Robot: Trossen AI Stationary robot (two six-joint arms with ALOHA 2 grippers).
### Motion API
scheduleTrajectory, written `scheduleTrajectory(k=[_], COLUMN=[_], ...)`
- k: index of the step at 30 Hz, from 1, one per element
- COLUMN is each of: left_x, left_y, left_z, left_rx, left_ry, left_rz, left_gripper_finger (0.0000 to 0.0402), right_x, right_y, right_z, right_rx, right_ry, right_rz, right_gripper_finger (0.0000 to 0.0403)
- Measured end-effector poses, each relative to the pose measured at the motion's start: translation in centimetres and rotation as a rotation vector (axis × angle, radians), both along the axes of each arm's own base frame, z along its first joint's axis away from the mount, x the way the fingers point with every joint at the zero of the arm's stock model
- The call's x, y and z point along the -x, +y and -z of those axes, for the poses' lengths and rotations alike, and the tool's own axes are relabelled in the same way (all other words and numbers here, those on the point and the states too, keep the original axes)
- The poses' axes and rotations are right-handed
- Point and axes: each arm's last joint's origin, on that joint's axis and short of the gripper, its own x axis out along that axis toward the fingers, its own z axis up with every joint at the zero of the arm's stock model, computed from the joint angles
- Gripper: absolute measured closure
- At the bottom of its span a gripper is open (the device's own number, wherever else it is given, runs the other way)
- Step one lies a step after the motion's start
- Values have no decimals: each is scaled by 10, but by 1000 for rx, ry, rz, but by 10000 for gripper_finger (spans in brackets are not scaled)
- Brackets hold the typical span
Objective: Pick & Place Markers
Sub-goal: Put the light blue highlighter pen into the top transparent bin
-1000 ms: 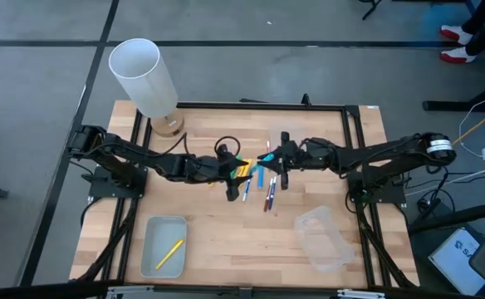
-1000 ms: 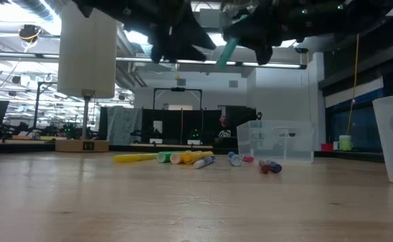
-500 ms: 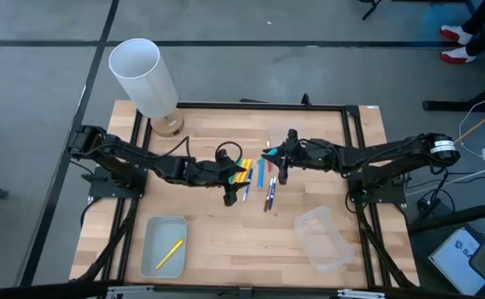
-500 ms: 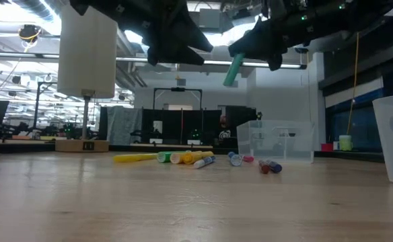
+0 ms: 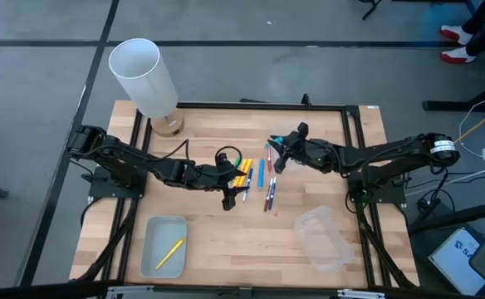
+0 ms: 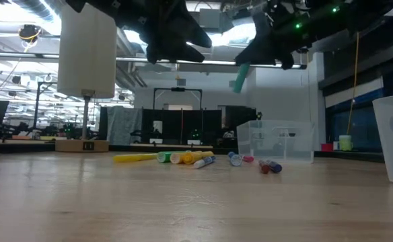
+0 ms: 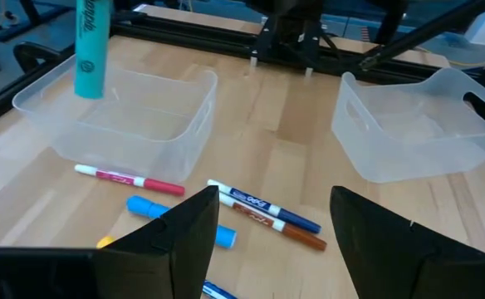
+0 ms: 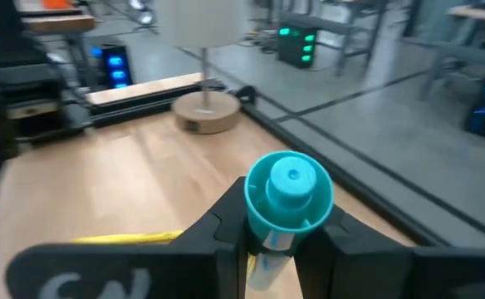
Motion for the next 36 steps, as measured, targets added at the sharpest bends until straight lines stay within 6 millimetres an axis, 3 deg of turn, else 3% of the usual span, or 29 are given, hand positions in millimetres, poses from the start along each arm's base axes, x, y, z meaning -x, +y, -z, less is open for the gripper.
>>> scheduleTrajectory(k=[16,36], left_x=[1,3], left_y=[0,0], left_z=[3,5], left_rx=[49,68], left_ry=[28,46], left_rz=[-10,-21], left_gripper_finger=[176,176], right_x=[6,25], right_y=[-9,-50], right_z=[1,33], right_rx=[81,-232], right_ry=[46,221], right_rz=[256,303], right_gripper_finger=[339,339])
